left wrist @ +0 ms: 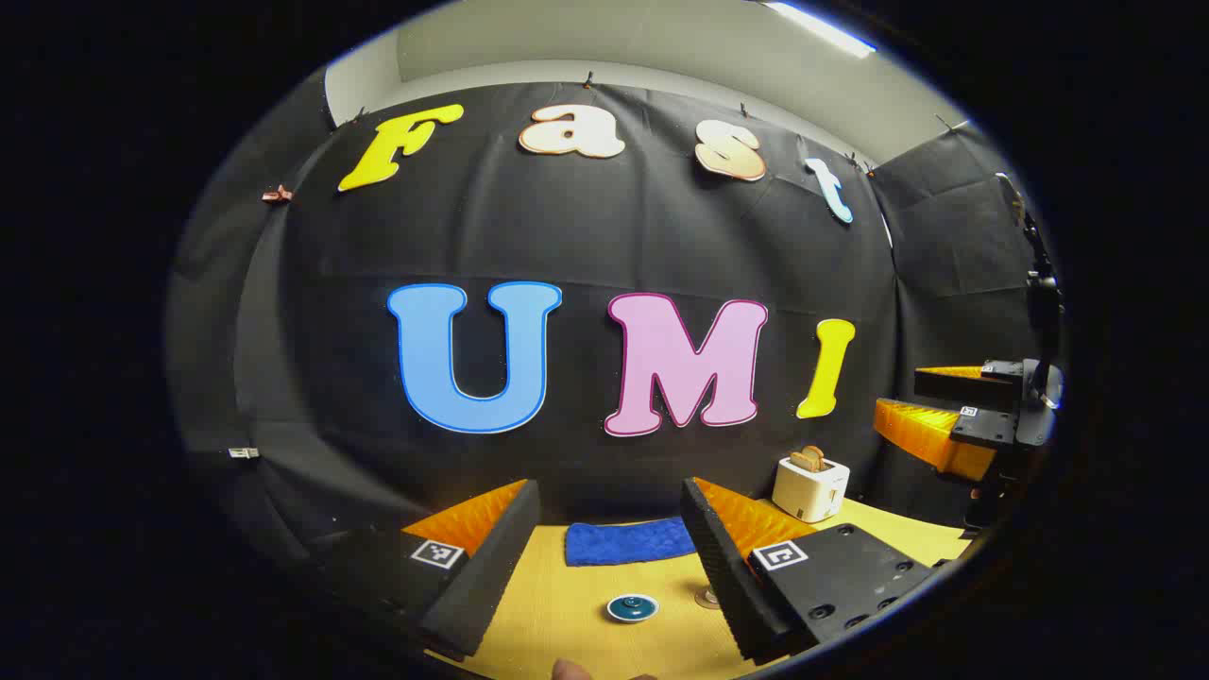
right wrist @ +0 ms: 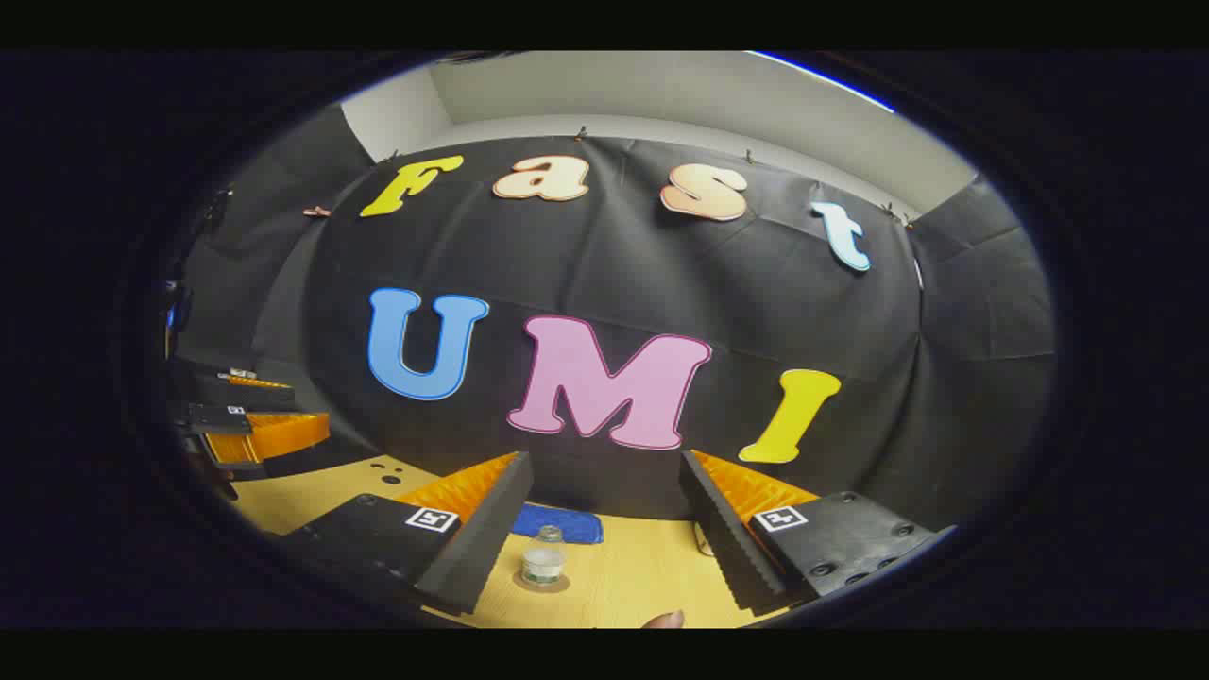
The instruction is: Open the teacup lid with one hand, grasp the water bottle and pour water into the teacup with the other hand; after pouring, place the water bottle on the coaster and then close the teacup lid.
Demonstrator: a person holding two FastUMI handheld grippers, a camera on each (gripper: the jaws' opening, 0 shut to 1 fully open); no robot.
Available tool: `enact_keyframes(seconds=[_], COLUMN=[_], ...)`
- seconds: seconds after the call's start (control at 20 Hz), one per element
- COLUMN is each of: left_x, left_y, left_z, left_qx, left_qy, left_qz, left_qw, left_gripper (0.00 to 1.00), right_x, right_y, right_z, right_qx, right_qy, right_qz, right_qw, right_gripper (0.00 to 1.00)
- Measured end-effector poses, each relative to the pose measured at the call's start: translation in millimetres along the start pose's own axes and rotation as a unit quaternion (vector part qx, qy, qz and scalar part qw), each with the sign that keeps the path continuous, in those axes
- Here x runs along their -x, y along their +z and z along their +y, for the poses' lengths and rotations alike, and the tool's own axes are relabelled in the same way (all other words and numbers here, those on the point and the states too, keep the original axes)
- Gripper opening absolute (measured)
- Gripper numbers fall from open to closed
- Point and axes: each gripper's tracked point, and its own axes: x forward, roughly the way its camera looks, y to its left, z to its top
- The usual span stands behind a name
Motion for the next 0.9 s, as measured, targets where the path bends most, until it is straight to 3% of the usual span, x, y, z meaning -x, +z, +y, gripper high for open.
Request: enact_keyframes(seconds=[0.9], left_x=[-0.9], left_y=[-8.4], left_z=[-0.5], left_qx=[-0.001], left_qy=[-0.005], left_qz=[0.008], left_qw=[1.0], left_gripper=[0.95], right_x=[-2.3], right_y=[-9.5], right_z=[8.1], right_qx=[-0.007], right_qy=[0.004], right_qz=[0.01], right_qw=[1.0], right_gripper=[0.96])
